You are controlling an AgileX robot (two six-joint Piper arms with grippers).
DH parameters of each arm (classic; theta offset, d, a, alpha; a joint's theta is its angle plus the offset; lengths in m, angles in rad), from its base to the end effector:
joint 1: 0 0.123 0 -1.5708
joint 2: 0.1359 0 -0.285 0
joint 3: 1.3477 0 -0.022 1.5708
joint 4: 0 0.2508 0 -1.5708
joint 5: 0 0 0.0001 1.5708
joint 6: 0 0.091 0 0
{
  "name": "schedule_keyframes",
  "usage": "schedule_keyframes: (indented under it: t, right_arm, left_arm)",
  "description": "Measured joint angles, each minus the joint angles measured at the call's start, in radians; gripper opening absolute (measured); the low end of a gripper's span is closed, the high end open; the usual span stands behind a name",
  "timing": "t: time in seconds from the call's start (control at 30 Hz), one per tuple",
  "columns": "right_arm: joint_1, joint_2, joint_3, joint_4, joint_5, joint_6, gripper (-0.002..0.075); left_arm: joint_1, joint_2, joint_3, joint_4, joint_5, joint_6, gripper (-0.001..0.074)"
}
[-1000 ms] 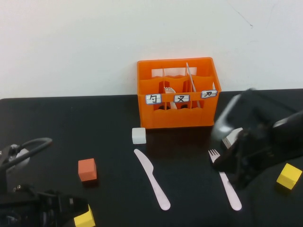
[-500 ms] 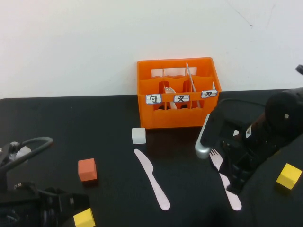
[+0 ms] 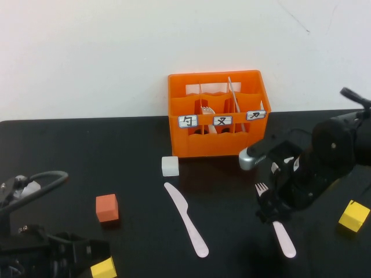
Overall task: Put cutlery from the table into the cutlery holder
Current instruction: Pick up the fork
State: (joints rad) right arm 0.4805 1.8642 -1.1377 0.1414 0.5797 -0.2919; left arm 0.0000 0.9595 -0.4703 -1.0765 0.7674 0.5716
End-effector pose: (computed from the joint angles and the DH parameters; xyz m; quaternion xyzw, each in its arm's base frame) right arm 0.3200 0.1748 0.1651 -0.3223 0.9291 0.0647 0.1692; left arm 0.1574 -0.0557 0.2453 -0.0416 0.8892 -0.3569 0.2833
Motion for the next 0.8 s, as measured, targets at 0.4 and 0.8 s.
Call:
schedule_keyframes:
  t: [0.4,0.8]
  right_arm:
    - [0.000,0.076,-0.002,-0.028,-0.010,0.009,0.0451]
    - [0.000,0.137,-0.004,-0.060,-0.056,0.009,0.0452]
  left_arm:
    - [0.000,0.000,0.000,-0.004,-0.003,0.000,-0.0001]
    - [0.000,0.000,0.000,-0.007,-0.009,0.000,-0.0002]
